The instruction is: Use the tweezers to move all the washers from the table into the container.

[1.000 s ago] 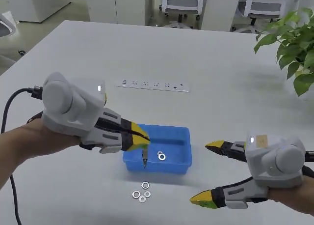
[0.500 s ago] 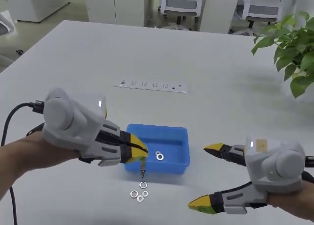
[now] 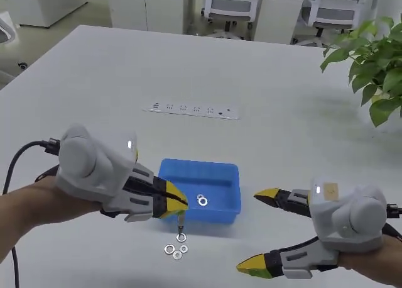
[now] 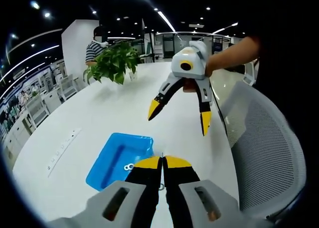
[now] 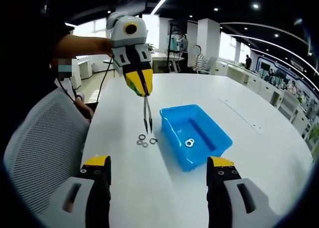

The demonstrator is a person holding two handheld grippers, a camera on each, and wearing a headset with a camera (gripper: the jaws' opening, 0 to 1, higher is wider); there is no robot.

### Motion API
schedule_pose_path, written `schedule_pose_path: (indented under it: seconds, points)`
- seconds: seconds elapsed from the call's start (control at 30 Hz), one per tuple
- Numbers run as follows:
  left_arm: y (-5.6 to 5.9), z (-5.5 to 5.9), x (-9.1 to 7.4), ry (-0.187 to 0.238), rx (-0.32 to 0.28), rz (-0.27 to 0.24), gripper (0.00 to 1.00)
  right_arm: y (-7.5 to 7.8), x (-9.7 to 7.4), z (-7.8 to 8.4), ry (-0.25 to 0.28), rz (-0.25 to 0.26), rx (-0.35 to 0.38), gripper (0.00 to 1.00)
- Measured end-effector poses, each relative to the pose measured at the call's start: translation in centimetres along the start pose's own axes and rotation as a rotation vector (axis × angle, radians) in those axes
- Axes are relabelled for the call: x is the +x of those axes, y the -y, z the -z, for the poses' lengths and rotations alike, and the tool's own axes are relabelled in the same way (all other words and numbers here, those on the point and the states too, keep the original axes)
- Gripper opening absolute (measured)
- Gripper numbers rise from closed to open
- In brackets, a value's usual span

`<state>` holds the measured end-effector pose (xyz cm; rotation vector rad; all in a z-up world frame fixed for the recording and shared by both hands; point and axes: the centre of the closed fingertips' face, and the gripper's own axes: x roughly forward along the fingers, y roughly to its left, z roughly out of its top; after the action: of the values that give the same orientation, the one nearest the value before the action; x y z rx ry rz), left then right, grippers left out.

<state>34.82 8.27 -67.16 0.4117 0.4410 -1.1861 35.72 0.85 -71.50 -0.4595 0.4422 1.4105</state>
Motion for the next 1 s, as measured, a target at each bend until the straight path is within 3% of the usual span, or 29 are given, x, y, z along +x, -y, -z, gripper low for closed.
schedule_pose_path:
  seconds: [0.43, 0.47, 1.0]
  points:
    - [-0.4, 0.8, 0.7, -0.01, 0.023, 0.026, 0.05, -0.6, 1.5, -0.5, -0.001, -0.035, -0.043, 0.66]
    - [-0.4, 0.9, 0.8, -0.011, 0.025, 0.027, 0.05, -0.7, 1.7, -0.4, -0.009, -0.043, -0.076, 0.65]
    - [-0.5, 2.3, 1.5, -0.015, 0.019, 0.055, 0.05, -1.8, 4.5, -0.5, -0.029, -0.12, -0.136, 0.48]
